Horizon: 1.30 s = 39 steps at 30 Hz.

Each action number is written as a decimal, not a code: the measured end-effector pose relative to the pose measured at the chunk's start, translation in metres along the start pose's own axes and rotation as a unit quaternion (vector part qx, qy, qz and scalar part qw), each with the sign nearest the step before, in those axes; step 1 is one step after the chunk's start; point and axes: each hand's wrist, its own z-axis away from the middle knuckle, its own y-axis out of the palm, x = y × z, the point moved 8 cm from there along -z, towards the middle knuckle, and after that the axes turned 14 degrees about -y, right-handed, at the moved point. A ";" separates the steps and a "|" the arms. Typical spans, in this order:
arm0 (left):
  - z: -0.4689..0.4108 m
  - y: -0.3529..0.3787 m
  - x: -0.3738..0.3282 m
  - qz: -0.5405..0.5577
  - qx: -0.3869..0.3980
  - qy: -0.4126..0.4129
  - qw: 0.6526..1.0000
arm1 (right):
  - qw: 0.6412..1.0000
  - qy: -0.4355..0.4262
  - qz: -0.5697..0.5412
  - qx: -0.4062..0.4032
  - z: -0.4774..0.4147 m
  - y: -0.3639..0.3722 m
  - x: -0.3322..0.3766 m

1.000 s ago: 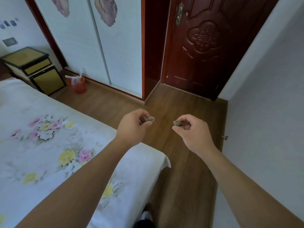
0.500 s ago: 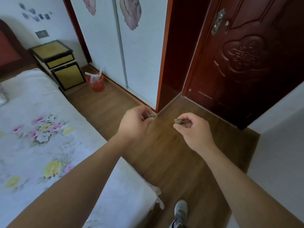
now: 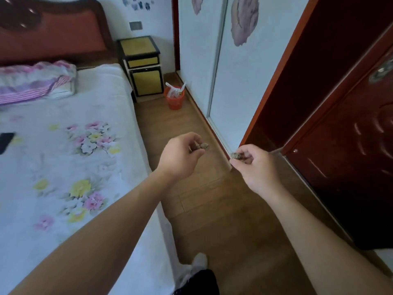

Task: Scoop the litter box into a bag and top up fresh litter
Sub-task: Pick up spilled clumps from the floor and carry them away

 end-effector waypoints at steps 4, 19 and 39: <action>-0.047 -0.013 0.015 0.005 -0.039 -0.039 0.998 | 0.999 -0.028 -0.013 0.030 -0.062 0.022 -0.003; -0.301 -0.073 0.035 0.005 -0.089 -0.081 0.993 | 0.994 -0.079 -0.048 0.052 -0.345 0.090 -0.012; -0.654 -0.127 0.060 -0.040 -0.115 -0.175 0.977 | 0.983 -0.121 -0.079 0.115 -0.738 0.208 -0.053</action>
